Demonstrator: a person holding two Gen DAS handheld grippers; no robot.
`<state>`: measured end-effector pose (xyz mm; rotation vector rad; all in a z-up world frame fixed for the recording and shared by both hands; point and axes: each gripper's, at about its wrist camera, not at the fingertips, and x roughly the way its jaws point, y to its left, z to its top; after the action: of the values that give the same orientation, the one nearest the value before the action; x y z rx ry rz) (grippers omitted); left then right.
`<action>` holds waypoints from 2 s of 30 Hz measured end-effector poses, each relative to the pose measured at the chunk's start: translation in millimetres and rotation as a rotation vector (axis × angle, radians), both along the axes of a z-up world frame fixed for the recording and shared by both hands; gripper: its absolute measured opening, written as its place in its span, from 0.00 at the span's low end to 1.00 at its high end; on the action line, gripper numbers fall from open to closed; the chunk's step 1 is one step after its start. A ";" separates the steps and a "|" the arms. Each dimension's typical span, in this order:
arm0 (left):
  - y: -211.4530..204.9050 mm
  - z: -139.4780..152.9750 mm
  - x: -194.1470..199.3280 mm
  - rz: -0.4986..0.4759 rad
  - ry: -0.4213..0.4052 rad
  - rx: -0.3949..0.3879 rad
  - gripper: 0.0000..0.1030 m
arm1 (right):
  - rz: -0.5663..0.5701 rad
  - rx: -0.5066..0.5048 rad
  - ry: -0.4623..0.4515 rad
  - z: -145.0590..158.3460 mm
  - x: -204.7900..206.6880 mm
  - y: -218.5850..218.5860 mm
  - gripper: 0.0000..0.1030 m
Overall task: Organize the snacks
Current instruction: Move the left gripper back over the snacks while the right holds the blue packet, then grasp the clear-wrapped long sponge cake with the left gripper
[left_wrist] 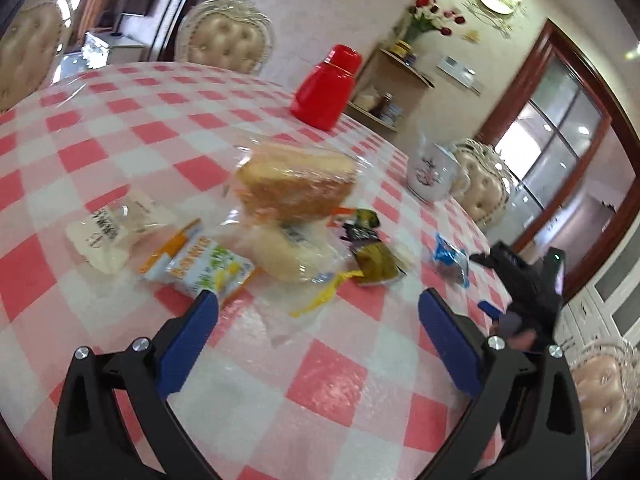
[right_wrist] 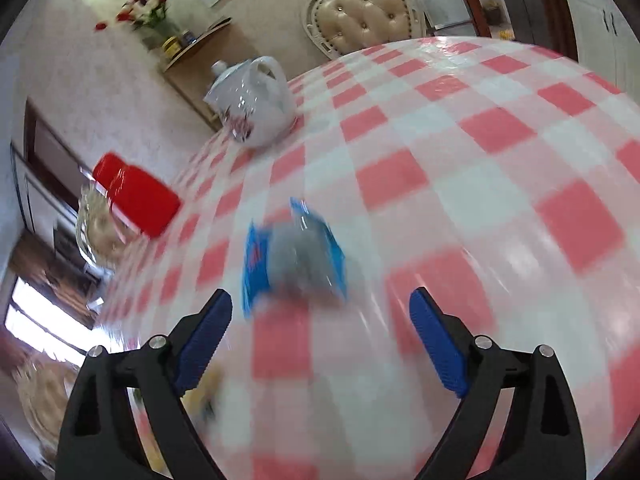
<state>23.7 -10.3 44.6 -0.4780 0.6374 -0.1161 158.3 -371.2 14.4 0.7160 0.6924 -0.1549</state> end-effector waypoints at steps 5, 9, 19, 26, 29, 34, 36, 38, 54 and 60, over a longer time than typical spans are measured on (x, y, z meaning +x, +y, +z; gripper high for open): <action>2.1 0.4 2.2 -0.022 0.019 -0.036 0.97 | 0.030 -0.008 0.070 -1.9 58.8 16.0 0.86; -7.8 1.5 0.4 -0.050 0.007 0.002 0.97 | 0.045 -0.263 0.186 -5.7 88.7 49.2 0.87; 12.4 -0.7 8.0 0.042 0.012 0.017 0.97 | 0.148 -0.278 0.122 -5.1 20.3 52.3 0.59; 45.6 -0.9 5.2 0.147 0.017 -0.064 0.97 | 0.281 -0.176 -0.082 22.0 -117.6 79.1 0.60; 56.0 -2.0 2.3 0.182 0.026 -0.081 0.97 | 0.325 -0.145 -0.167 26.9 -158.4 101.4 0.60; 63.5 -0.3 -0.2 0.203 0.036 -0.080 0.97 | 0.425 -0.071 -0.135 9.3 -178.3 136.4 0.59; 59.7 -0.5 3.3 0.193 0.044 -0.057 0.97 | 0.435 -0.124 -0.168 15.9 -185.3 144.8 0.59; 53.1 -1.5 8.8 0.167 0.065 -0.030 0.97 | 0.444 -0.134 -0.167 17.0 -184.6 147.2 0.59; -15.1 31.0 117.8 -0.345 0.124 0.601 0.98 | 0.426 -0.031 -0.139 7.2 -177.9 128.7 0.59; -26.6 15.2 139.5 -0.412 0.126 0.697 0.96 | 0.423 -0.014 -0.139 6.0 -176.3 126.1 0.59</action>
<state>163.3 -36.9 59.8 0.3257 0.8432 -0.2423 -18.0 -245.1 20.4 0.5477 0.6942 0.2752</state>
